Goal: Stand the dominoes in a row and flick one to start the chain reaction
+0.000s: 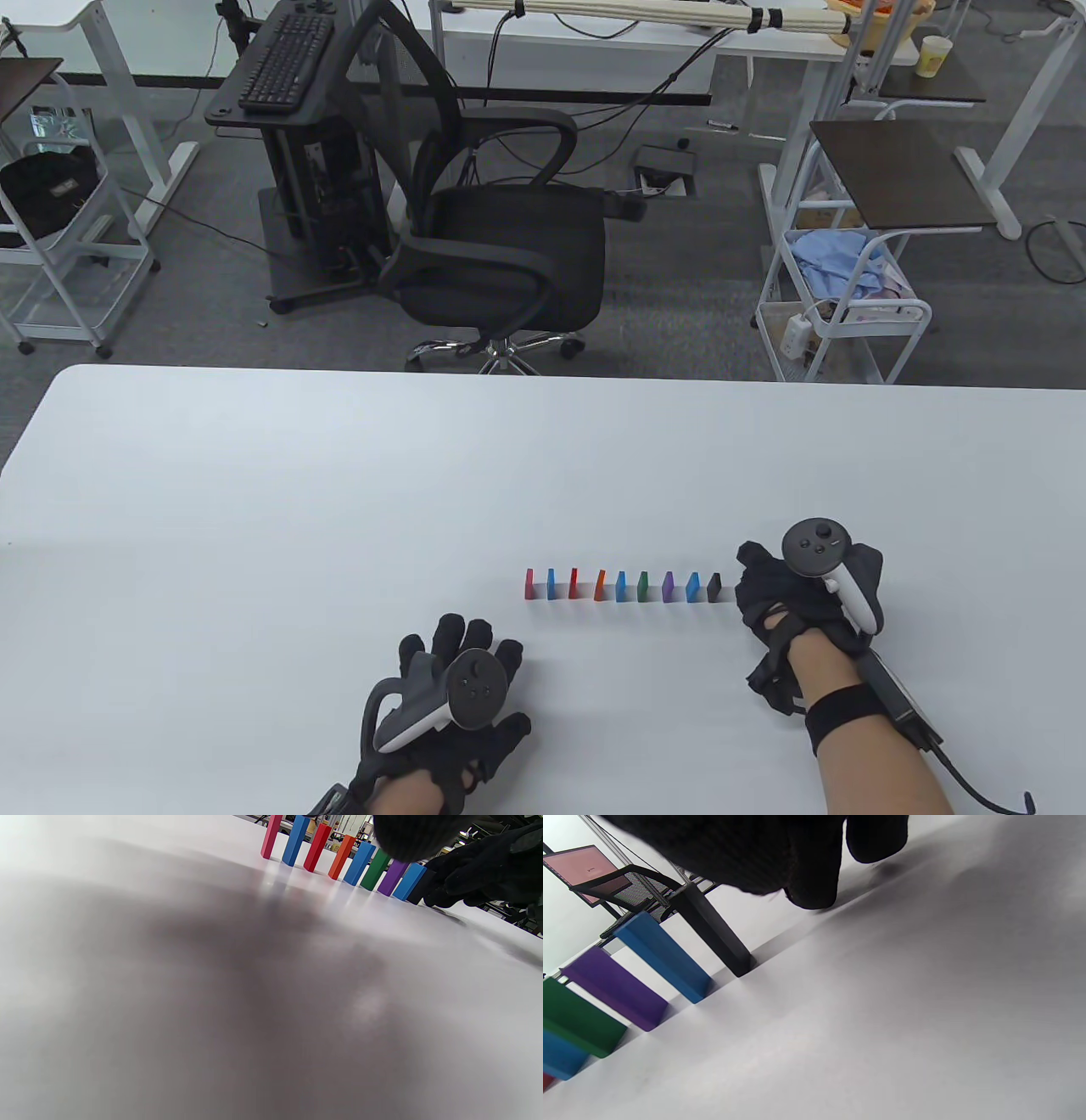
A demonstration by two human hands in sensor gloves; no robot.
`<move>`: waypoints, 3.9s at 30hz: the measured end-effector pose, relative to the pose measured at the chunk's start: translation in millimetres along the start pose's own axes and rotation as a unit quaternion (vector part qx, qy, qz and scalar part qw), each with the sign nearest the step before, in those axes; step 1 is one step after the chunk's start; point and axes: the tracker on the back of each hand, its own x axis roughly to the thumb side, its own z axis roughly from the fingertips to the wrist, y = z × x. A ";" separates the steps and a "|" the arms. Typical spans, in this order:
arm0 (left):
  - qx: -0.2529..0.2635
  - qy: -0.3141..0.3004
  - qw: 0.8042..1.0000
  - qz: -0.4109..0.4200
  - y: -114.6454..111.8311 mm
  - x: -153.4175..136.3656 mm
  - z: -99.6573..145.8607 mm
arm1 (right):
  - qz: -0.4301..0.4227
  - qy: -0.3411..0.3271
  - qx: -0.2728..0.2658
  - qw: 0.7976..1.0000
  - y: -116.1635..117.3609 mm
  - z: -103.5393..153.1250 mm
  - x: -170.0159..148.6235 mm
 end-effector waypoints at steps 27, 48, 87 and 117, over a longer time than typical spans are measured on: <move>-0.005 -0.002 1.000 0.003 0.0 -0.7 -0.7 | 0.065 -0.047 -0.011 0.997 13.0 -1.6 32.5; -0.006 -0.001 1.000 0.005 0.0 -1.3 -0.9 | 0.068 -0.060 -0.014 0.996 -13.0 23.3 32.5; 0.004 -0.011 1.000 0.001 -1.7 6.3 -2.1 | 0.110 -0.123 0.007 0.986 5.9 124.9 -7.1; 0.007 0.002 1.000 0.005 0.0 3.9 -1.8 | 0.163 -0.157 0.024 0.974 35.2 127.9 -15.6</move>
